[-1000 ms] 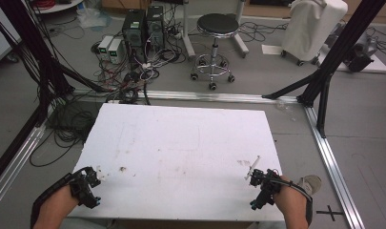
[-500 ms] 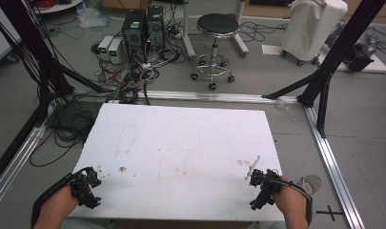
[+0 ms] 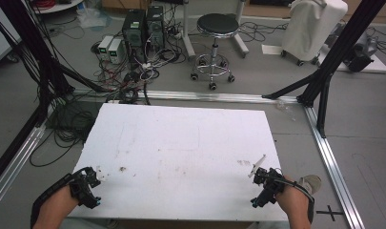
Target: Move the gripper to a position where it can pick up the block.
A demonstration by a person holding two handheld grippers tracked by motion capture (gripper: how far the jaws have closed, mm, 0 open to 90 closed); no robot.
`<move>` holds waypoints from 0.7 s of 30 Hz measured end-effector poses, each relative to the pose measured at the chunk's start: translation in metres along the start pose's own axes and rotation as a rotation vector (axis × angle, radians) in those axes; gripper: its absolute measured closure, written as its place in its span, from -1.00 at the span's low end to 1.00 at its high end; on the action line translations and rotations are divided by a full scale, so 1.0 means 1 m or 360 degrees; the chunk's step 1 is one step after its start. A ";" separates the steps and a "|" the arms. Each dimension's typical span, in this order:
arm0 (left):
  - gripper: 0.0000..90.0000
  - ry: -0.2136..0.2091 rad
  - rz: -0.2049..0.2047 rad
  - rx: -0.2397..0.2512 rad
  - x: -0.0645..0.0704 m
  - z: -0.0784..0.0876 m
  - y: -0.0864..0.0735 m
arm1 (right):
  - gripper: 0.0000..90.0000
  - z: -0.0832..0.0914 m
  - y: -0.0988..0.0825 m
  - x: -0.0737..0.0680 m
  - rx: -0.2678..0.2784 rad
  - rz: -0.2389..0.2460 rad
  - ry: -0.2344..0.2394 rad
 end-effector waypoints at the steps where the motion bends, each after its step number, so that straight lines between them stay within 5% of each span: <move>1: -0.53 -0.0001 0.0003 0.0004 0.000 0.000 0.000 | -0.85 -0.001 -0.002 0.002 0.0007 0.0005 -0.0015; 6: -0.53 -0.0009 -0.0002 -0.0005 0.002 -0.002 0.000 | -0.85 -0.004 -0.017 0.005 0.0032 0.0042 -0.0022; 15: -0.53 -0.0009 -0.0009 0.0007 0.003 -0.001 0.001 | -0.85 0.014 -0.044 0.012 0.0088 0.0173 -0.0002; 21: -0.53 -0.0003 -0.0024 0.0008 0.003 -0.001 0.003 | -0.85 0.025 -0.060 0.024 0.0064 0.0340 0.0005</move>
Point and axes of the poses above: each handheld gripper's, and its own axes: z roughly backward along the jaws, y roughly out of its top, x roughly to its right, the point moved 8 cm from there along -z, roughly forward along the jaws, and after that the axes turned 9 degrees about x, right-handed, at the moved point
